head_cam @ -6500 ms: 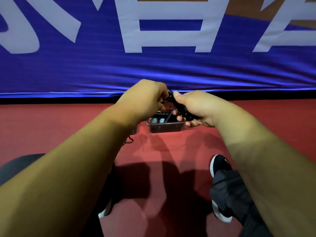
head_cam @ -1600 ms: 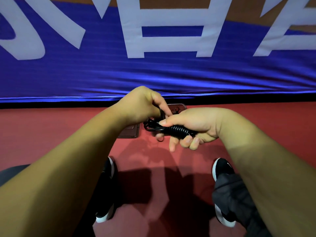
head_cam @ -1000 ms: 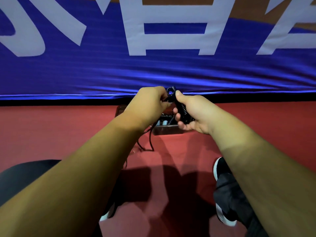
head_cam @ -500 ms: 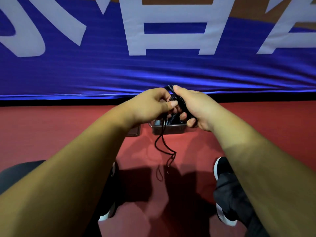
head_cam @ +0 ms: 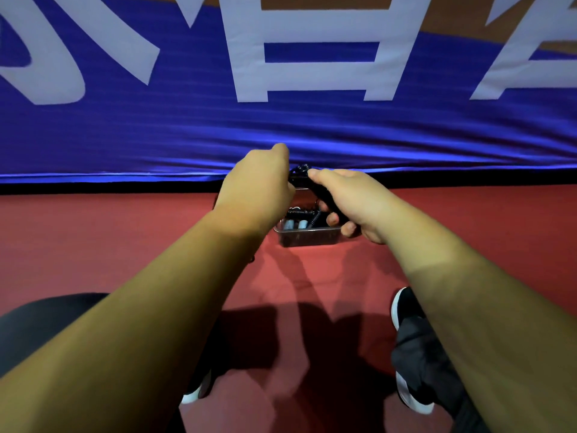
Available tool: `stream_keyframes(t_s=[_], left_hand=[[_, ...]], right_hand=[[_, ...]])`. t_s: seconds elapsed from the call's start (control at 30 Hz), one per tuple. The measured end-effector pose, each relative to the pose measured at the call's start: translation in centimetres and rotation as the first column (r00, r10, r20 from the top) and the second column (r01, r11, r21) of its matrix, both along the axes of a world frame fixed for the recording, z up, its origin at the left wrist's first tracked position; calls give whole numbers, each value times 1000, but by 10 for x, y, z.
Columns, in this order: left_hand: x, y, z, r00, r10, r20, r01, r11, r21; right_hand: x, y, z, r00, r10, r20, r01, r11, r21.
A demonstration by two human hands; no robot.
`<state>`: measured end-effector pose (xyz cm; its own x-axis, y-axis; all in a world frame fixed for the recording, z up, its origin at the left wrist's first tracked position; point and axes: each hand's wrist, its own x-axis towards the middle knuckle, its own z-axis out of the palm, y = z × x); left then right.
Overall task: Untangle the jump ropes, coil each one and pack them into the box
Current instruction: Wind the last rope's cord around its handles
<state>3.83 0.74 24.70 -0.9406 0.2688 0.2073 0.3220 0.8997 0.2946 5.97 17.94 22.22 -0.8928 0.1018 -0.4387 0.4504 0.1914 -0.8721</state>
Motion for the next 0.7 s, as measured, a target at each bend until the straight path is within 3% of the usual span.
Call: stream_keyframes(t_s=[0.07, 0.2, 0.33, 0.4, 0.57, 0.7], left_hand=[[-2, 2, -3, 999, -22, 30, 21, 999, 40], [-7, -4, 2, 958, -155, 241, 105, 972, 209], [-6, -9, 3, 973, -221, 72, 211, 969, 127], [-4, -9, 1, 969, -239, 63, 226, 961, 160], [-1, -10, 7, 914, -196, 354, 65, 934, 350], [-1, -13, 6, 704, -324, 632, -64, 857, 511]], right_hand=[[-1, -1, 0, 1000, -30, 1, 30, 999, -32], [-3, -1, -7, 998, -59, 19, 60, 997, -53], [-3, -1, -4, 997, -65, 39, 68, 993, -95], [-2, -2, 1, 998, -59, 27, 61, 994, -93], [-1, -6, 3, 998, -66, 1, 66, 994, -87], [2, -10, 4, 999, -8, -39, 8, 1000, -19]])
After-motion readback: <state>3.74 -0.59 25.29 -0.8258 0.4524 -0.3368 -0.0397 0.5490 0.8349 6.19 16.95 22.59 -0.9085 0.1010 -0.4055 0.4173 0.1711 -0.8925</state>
